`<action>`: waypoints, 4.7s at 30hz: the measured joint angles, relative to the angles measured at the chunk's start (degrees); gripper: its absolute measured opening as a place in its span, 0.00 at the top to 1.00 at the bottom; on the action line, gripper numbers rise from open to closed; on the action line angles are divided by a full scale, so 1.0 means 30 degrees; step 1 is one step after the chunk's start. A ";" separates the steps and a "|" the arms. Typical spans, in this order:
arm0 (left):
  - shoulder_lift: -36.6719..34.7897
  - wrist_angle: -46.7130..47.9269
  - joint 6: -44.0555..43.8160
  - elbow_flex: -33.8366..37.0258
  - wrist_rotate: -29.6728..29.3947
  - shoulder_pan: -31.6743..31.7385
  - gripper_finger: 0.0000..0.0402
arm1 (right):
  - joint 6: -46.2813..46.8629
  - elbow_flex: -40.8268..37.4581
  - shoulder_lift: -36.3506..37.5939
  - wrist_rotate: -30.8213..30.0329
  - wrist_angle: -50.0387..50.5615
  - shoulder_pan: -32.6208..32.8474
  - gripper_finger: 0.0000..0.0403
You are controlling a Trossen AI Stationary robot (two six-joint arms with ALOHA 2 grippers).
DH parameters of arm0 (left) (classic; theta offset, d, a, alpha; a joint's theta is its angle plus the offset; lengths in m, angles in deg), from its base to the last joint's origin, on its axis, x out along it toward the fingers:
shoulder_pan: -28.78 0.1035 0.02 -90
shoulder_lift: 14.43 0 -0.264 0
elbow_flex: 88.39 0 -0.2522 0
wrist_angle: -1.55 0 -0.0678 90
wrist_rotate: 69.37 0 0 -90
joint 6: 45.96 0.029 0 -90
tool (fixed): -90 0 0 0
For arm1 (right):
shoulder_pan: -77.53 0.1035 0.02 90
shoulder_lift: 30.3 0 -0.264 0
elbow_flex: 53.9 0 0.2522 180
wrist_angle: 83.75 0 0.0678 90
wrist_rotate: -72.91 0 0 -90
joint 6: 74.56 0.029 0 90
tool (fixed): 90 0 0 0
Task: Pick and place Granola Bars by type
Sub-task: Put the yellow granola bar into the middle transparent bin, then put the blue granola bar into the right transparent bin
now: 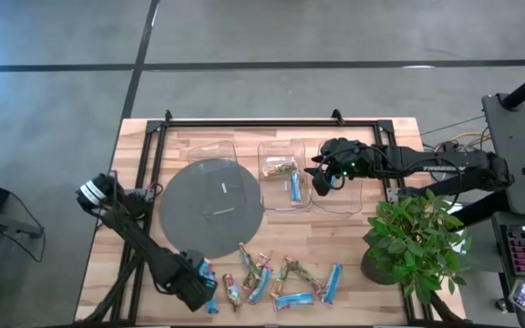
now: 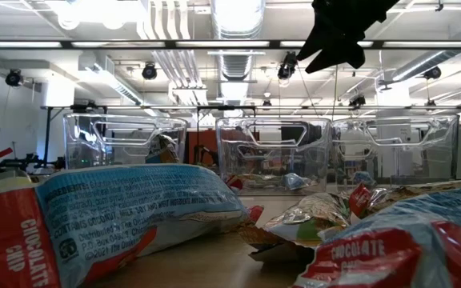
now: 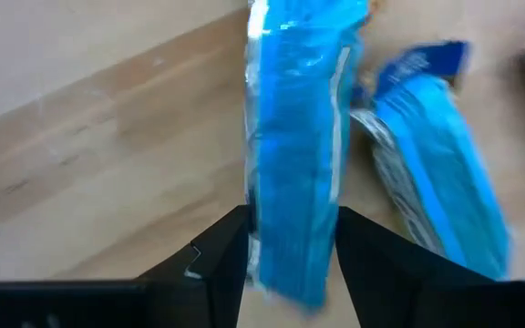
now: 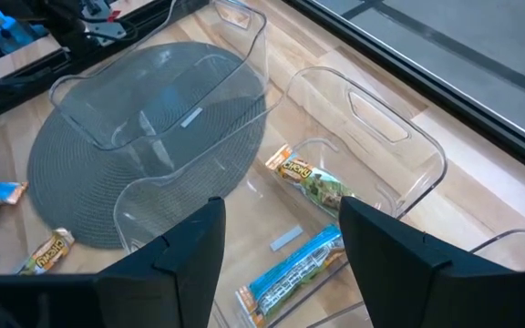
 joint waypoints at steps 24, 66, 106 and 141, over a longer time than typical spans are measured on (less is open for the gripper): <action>-0.1073 -0.0093 0.0862 -0.0219 -0.4206 0.0051 0.86 | -0.0058 -0.0284 -0.0007 -0.0022 0.0007 -0.0007 0.49; -0.0093 -1.5045 1.8959 -0.2374 -0.1707 1.7857 0.62 | 0.1027 0.0736 0.1013 -0.1807 0.1341 0.0058 0.49; -0.5219 0.4289 1.6039 -0.4678 -0.7052 0.6666 0.54 | -0.0922 0.0546 -0.1428 1.1196 0.4850 0.1217 0.49; -0.5183 0.3161 1.4177 -0.2441 -0.6025 0.6590 0.54 | -1.0968 0.0029 -0.8950 1.2840 0.4483 0.8949 0.49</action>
